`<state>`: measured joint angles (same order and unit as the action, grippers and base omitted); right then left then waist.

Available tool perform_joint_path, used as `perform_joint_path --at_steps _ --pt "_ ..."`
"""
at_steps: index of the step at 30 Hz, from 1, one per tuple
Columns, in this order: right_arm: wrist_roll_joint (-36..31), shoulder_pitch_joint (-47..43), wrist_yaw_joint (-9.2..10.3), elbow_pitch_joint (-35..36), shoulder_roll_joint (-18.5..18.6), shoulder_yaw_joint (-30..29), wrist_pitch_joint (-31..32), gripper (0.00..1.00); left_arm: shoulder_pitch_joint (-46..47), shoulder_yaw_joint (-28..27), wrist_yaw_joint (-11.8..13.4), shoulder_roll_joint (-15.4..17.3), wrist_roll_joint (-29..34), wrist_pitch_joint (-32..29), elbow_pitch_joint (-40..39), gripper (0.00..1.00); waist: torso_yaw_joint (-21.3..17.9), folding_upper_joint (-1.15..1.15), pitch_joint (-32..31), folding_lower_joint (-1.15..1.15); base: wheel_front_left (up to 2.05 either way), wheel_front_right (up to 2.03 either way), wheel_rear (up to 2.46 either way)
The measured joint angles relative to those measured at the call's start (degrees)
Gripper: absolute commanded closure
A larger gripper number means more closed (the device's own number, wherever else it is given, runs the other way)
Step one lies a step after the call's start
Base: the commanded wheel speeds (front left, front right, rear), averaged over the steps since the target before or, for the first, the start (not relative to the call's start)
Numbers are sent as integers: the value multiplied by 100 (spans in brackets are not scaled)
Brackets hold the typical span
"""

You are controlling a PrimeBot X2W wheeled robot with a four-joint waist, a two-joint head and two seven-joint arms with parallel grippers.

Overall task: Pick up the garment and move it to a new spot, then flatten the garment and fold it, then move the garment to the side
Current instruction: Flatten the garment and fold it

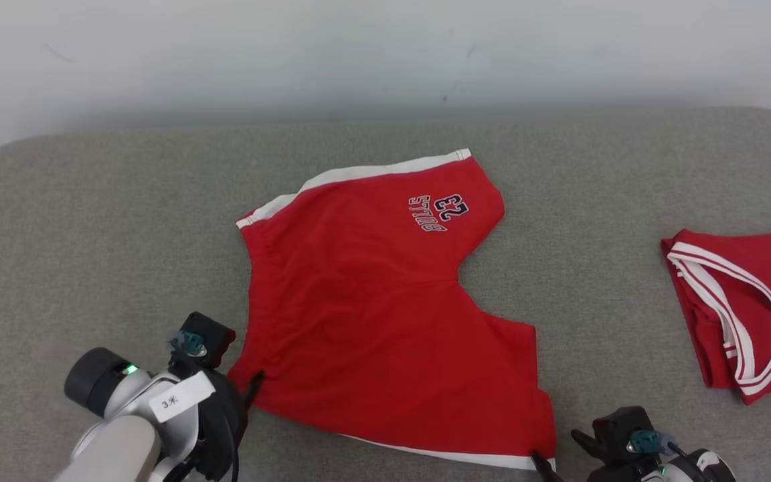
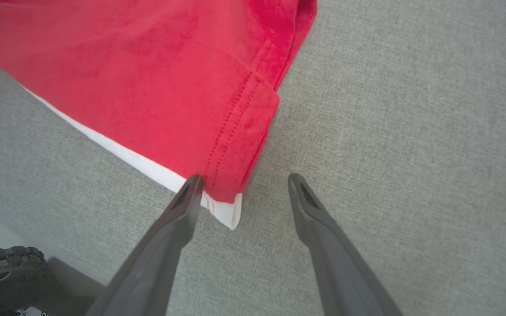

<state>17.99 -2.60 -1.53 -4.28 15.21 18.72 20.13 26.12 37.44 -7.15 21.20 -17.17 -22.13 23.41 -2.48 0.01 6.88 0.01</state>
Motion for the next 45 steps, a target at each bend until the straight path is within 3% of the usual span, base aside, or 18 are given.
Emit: perform_joint_path --at_steps 3,5,6,7,10,12,13,15,17,19,20,21,22,23,24,26,35,45 --pt "0 99 -21 -3 -1 23 81 0 43 38 -1 -104 -176 5 174 3 8 0 137 0 0 0 0" --pt "1 153 -56 -29 -14 43 129 0 63 65 -1 -159 -237 5 330 20 13 0 209 0 0 0 0" --pt "1 153 -56 -29 -14 43 129 0 63 65 -1 -159 -237 5 330 20 13 0 209 0 0 0 0" --pt "2 179 -60 -40 -25 67 166 0 83 80 -1 -180 -268 5 385 30 17 0 232 0 0 0 0" --pt "10 189 -102 -54 -64 123 265 0 151 107 -1 -221 -350 7 490 37 38 0 258 0 0 0 0" --pt "18 179 -108 -58 -63 136 319 0 151 123 -1 -230 -456 25 539 29 51 0 259 0 0 0 0" --pt "44 171 -108 -59 -60 135 367 0 151 126 -1 -237 -523 24 563 16 58 0 259 0 0 0 0" --pt "113 154 -120 -57 -47 132 416 0 159 167 -1 -242 -546 52 570 2 73 0 257 0 0 0 0" --pt "142 130 -120 -40 -44 118 465 0 187 194 -1 -267 -626 57 586 0 89 0 254 -1 0 0 0" --pt "167 84 -123 -8 -43 118 516 0 245 218 -2 -278 -664 58 644 11 100 0 252 0 0 0 0" --pt "167 71 -123 5 -44 121 537 21 253 213 -2 -290 -694 62 678 22 103 0 252 0 0 0 0" --pt "168 73 -123 12 -43 122 573 60 253 214 -1 -298 -726 77 717 37 107 0 252 -1 0 0 0" --pt "171 73 -124 16 -37 122 605 67 253 219 -1 -296 -783 77 740 49 108 0 252 -1 0 0 0" --pt "190 73 -124 23 -38 126 625 96 254 216 -1 -296 -850 86 757 54 110 0 252 -1 0 0 0" --pt "210 73 -125 30 -42 143 650 100 255 216 -1 -297 -886 94 778 65 111 0 253 -1 0 0 0" --pt "213 76 -169 41 -47 187 712 100 263 214 -2 -308 -933 100 839 100 112 0 254 -1 0 0 0" --pt "481 20 -175 213 -42 13 812 100 262 91 -44 -378 -1269 156 938 100 133 0 234 -1 0 0 0" --pt "917 -639 -250 683 222 -103 1161 100 -3 224 -43 -296 -1367 156 693 100 194 0 161 -1 0 0 0"
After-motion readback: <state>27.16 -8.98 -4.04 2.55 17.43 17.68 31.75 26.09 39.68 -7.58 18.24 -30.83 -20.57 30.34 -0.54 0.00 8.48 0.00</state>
